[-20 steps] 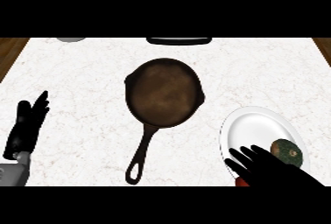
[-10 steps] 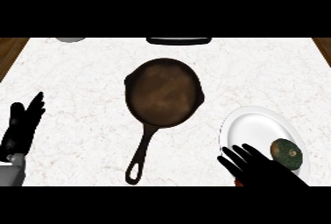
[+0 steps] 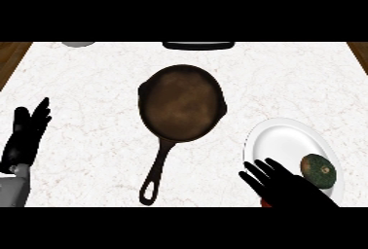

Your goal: Pick the bell pepper from the plate and place it in the pan

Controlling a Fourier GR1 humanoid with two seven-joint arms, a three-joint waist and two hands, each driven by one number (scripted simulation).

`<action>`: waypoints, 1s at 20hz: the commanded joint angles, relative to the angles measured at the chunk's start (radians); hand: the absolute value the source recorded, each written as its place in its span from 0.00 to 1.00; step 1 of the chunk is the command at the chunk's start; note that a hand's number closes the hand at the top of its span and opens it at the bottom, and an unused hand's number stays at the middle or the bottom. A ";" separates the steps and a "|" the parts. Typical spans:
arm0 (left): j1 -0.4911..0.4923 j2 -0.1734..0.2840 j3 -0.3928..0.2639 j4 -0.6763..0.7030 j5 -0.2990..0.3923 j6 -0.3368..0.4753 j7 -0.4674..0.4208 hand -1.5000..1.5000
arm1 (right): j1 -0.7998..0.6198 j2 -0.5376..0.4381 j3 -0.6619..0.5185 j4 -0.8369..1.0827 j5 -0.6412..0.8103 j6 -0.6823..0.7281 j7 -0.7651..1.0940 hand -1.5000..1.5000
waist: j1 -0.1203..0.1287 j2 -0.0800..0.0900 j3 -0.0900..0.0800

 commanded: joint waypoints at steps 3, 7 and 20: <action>-0.032 -0.056 -0.004 0.014 -0.055 0.024 0.024 0.50 | 0.002 0.023 -0.068 0.088 0.047 0.007 -0.104 0.00 | 0.000 0.000 0.000; 0.026 -0.058 0.028 -0.019 -0.039 -0.020 -0.012 0.50 | -0.009 0.107 -0.042 0.106 0.102 0.045 -0.065 0.00 | 0.002 0.000 0.000; 0.030 -0.061 0.058 -0.062 -0.070 -0.044 0.032 0.50 | -0.009 0.071 -0.048 0.194 0.297 -0.134 -0.263 1.00 | 0.002 -0.001 0.000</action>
